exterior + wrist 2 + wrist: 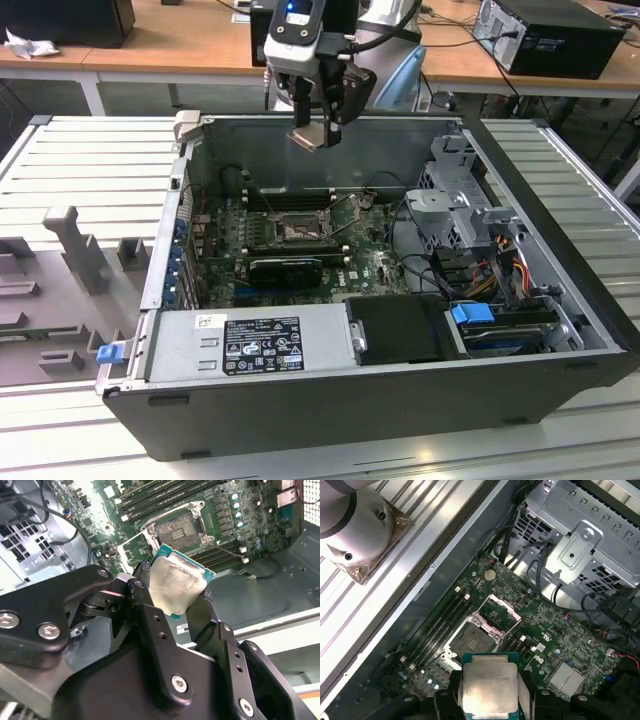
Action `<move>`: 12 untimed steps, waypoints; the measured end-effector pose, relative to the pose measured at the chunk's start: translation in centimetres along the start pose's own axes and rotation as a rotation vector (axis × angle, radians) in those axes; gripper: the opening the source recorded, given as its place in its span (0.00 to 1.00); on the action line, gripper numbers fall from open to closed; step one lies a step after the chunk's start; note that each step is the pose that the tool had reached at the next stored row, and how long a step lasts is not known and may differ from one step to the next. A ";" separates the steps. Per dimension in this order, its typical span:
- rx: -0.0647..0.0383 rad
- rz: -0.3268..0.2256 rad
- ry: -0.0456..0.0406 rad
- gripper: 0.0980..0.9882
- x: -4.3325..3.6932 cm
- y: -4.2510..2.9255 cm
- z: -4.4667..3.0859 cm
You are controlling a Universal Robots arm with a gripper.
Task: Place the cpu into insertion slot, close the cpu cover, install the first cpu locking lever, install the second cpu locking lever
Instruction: 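Place the cpu into insertion slot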
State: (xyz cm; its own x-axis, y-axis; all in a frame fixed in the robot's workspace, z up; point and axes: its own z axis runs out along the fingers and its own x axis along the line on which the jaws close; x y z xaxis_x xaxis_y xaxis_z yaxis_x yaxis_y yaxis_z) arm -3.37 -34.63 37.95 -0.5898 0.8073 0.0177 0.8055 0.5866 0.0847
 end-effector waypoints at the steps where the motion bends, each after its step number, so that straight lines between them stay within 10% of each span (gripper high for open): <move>1: -0.001 0.037 -0.0031 0.49 0.00 0.00 0.01; 12: -0.004 0.295 -0.0264 0.49 0.00 -0.01 0.05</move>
State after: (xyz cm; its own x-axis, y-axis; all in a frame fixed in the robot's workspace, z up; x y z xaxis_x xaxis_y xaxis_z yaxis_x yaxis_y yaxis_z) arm -3.37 -34.63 37.90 -0.3286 0.9443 0.0163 0.9416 0.3262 0.0841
